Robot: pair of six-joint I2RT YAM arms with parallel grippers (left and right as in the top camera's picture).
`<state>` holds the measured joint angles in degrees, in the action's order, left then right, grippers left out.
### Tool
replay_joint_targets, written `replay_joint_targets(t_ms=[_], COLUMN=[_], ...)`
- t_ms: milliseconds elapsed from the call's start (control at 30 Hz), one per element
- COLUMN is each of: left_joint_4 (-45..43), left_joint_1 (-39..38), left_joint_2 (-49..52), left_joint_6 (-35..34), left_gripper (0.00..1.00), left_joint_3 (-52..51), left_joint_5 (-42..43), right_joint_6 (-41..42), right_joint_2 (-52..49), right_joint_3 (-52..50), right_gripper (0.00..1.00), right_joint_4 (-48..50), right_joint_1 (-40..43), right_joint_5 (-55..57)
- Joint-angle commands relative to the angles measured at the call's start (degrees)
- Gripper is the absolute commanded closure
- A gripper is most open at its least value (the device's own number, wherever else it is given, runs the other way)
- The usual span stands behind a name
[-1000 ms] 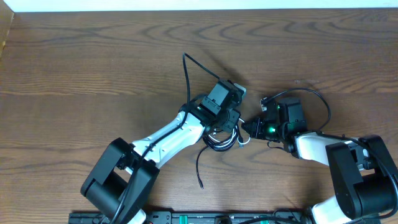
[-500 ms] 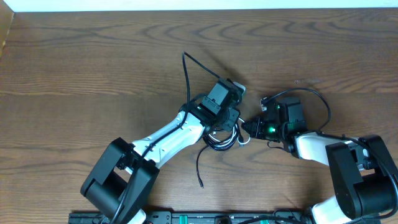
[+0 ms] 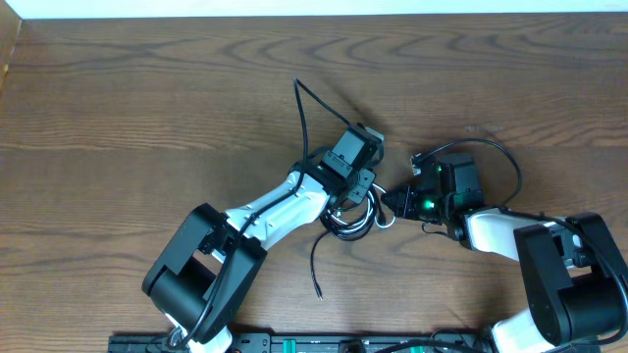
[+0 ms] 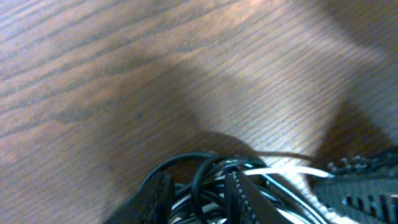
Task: Untangle cables
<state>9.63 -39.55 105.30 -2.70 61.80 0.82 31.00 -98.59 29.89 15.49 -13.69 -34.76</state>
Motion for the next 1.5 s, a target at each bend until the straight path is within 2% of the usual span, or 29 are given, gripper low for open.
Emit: replay_joint_targets(t_ms=[0, 233, 400, 800, 967, 1033, 1300, 1367, 1467], left_joint_4=[1.64, 4.81, 5.35, 10.97, 12.92, 13.27, 13.29, 13.31, 13.64], left_joint_1=[-0.02, -0.02, -0.02, -0.02, -0.02, -0.02, 0.00, 0.00, 0.00], left_joint_2=[0.37, 0.37, 1.07, 1.86, 1.86, 1.86, -0.70, -2.43, -5.03], left_joint_6=[0.79, 0.68, 0.22, -3.21, -3.21, -3.21, -3.13, -1.55, 3.58], left_gripper=[0.69, 0.69, 0.69, 0.69, 0.81, 0.91, 0.92, 0.93, 0.93], left_joint_3=[1.22, 1.22, 1.05, 1.07, 1.07, 1.07, 1.25, 1.25, 1.25], left_joint_5=[-1.51, -1.20, 2.23, 2.21, 3.54, 4.79, 4.83, 6.69, 11.98], right_joint_6=[0.22, 0.22, 0.22, 0.24, 0.24, 0.24, 0.02, -2.47, -5.81], right_joint_2=[-1.07, -1.07, -1.07, -1.07, -1.07, -1.07, -1.07, -1.07, -1.07], right_joint_3=[-0.87, -0.87, -0.85, -0.87, -0.87, -0.87, -0.85, -0.85, -0.87], right_gripper=[0.98, 0.98, 0.98, 0.98, 0.98, 0.98, 0.97, 0.94, 0.81], right_joint_4=[-1.36, -1.36, -1.36, -1.36, -1.36, -1.36, -0.85, 0.96, 6.91], right_joint_1=[0.09, 0.09, 0.09, 0.11, 0.11, 0.11, 0.11, 0.15, 0.63], right_joint_5=[6.12, 6.12, 6.12, 6.12, 6.12, 6.12, 5.60, 2.62, -6.27])
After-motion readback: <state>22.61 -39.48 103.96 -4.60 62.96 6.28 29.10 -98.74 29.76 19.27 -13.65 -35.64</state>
